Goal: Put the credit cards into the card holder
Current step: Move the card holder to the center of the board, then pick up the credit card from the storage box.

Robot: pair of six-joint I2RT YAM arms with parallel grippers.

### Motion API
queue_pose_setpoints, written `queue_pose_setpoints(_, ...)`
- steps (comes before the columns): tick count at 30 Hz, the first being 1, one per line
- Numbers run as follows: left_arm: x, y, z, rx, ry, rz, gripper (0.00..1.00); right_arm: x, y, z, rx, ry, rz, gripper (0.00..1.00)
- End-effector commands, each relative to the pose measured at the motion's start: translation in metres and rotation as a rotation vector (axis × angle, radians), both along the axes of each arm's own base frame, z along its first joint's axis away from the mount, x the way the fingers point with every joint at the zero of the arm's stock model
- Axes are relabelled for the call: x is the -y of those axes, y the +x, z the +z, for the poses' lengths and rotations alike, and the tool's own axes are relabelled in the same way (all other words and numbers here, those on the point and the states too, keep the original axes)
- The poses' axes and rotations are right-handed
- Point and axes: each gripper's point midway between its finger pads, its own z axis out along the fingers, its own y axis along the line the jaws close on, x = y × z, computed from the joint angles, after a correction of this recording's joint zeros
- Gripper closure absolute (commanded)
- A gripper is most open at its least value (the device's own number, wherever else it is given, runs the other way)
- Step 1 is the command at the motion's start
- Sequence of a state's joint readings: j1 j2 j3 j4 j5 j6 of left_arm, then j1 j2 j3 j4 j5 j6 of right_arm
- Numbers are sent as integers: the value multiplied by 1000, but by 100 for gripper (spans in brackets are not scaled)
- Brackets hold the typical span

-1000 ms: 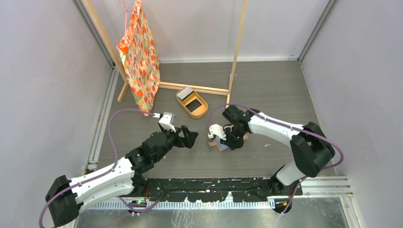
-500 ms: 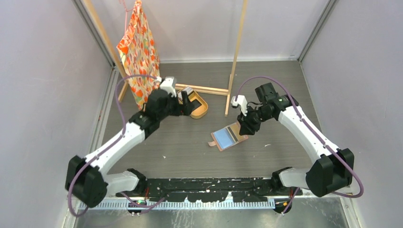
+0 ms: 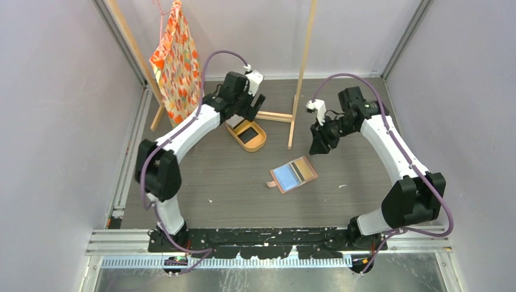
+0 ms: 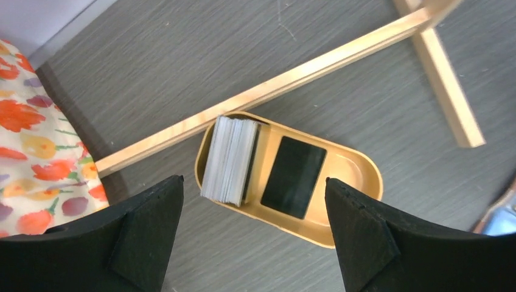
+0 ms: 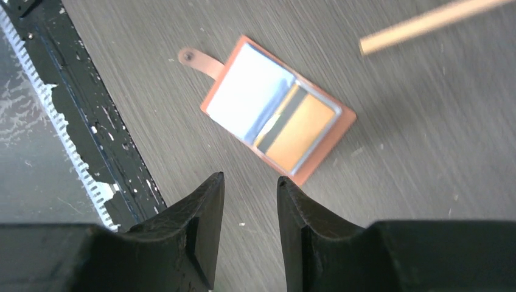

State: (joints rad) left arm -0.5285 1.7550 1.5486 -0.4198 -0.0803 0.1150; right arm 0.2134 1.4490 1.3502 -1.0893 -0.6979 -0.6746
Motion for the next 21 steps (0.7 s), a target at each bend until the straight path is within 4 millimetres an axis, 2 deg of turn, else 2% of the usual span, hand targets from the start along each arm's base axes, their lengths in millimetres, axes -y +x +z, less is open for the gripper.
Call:
queue_pose_setpoints(1, -4, 26, 10, -6, 93, 49, 12, 25, -2, -13, -77, 49, -75, 57)
queue_pose_setpoints(3, 5, 32, 8, -44, 100, 50, 10, 33, 1, -12, -74, 62, -98, 57)
queue_pose_setpoints(5, 7, 36, 1, -63, 129, 50, 1, 42, 7, -13, -66, 60, -128, 57)
queue_pose_setpoints(8, 3, 40, -11, -55, 163, 58, 0, 55, 13, -26, -107, 50, -171, 57)
queue_pose_setpoints(15, -13, 40, -66, 45, 311, -42, 4, 69, 21, -46, -155, 17, -196, 57)
queue_pose_setpoints(19, -17, 43, -86, 26, 355, -59, 11, 69, 21, -52, -181, 15, -195, 57)
queue_pose_setpoints(21, -19, 44, -89, 14, 360, -49, 14, 69, 20, -53, -187, 16, -191, 57)
